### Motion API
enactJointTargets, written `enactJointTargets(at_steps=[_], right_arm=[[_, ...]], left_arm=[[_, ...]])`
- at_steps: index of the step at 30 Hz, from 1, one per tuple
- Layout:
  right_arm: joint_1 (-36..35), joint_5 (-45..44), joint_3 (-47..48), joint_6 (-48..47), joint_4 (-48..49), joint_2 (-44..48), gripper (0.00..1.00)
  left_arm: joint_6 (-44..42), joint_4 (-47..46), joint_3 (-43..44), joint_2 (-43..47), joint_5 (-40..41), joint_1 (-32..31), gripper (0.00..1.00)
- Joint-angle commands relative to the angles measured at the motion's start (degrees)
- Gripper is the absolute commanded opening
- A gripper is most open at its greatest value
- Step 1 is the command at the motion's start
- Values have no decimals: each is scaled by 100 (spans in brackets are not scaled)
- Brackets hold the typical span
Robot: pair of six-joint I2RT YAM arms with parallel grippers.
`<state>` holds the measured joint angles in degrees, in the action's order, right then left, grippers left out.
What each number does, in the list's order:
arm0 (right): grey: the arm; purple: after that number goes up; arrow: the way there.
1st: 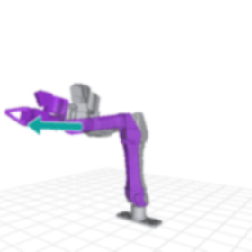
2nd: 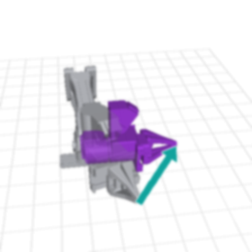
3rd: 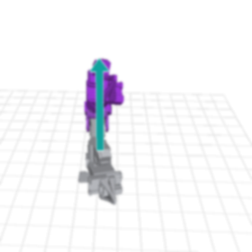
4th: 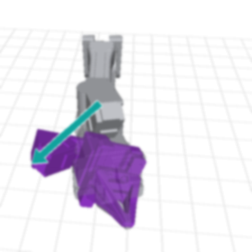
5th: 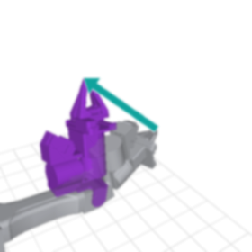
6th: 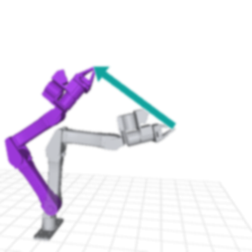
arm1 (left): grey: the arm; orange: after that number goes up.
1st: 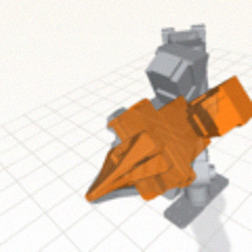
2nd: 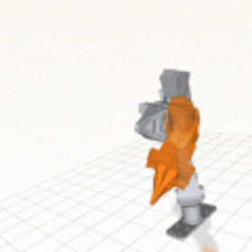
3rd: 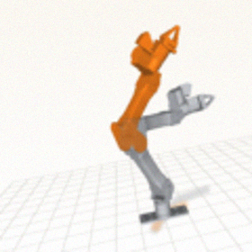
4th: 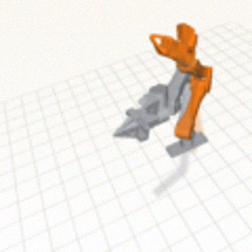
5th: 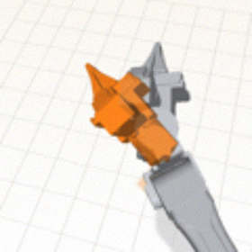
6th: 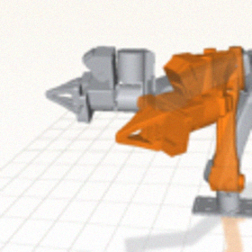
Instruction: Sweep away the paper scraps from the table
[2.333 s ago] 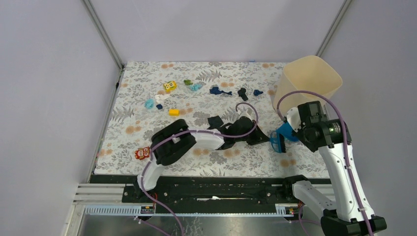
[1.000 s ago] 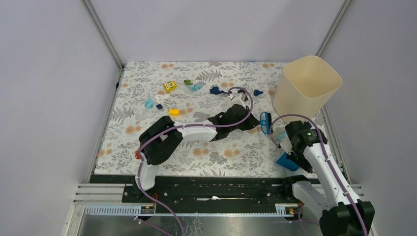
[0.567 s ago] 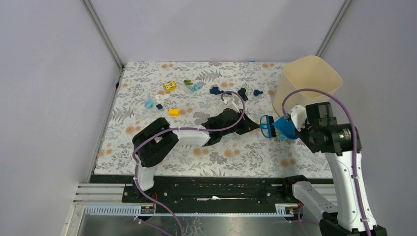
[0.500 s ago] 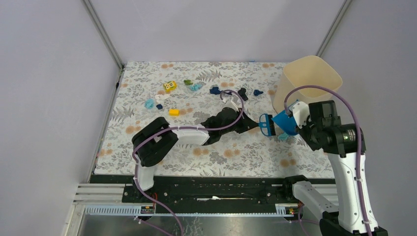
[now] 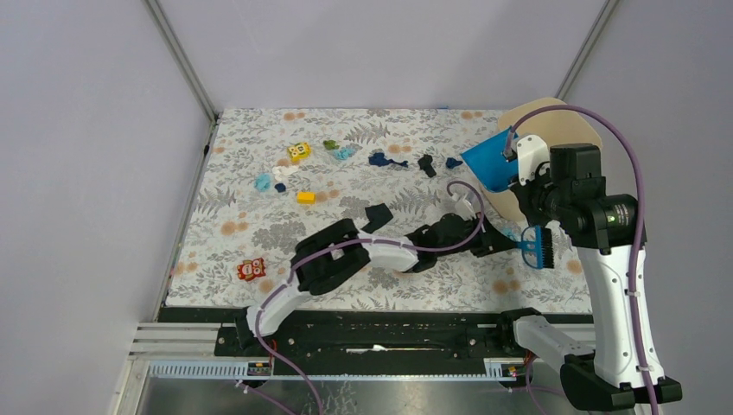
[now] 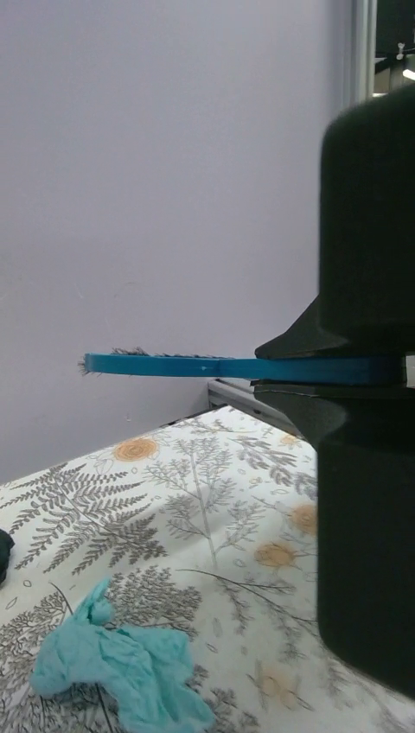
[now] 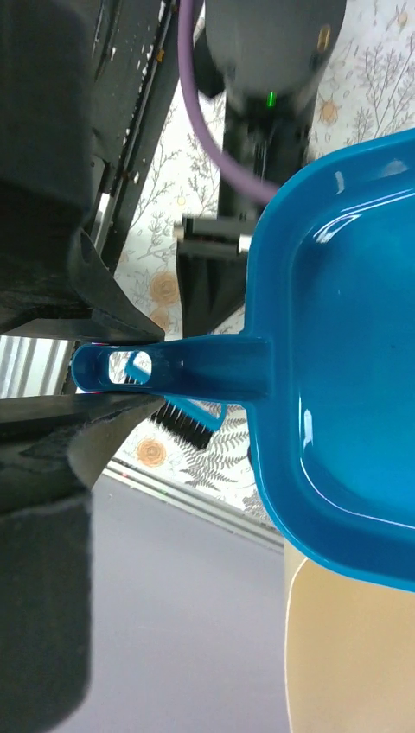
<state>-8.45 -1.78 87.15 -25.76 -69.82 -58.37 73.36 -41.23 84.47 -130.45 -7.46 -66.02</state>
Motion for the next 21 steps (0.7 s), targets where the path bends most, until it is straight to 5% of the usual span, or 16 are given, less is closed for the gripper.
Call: enactJointTargets(at_steps=[1,15,21], right_arm=[[27,459,37,41,259,112,0],[27,255,-493,-161,191,237,0],[28,312,-419,-191,193,118,0]], left_arm=[[577,-551,886,-711,295,35,0],[1413,881,4542,-3188,1525,-29,0],[1900,1490,3906,-2720,1924,27,0]])
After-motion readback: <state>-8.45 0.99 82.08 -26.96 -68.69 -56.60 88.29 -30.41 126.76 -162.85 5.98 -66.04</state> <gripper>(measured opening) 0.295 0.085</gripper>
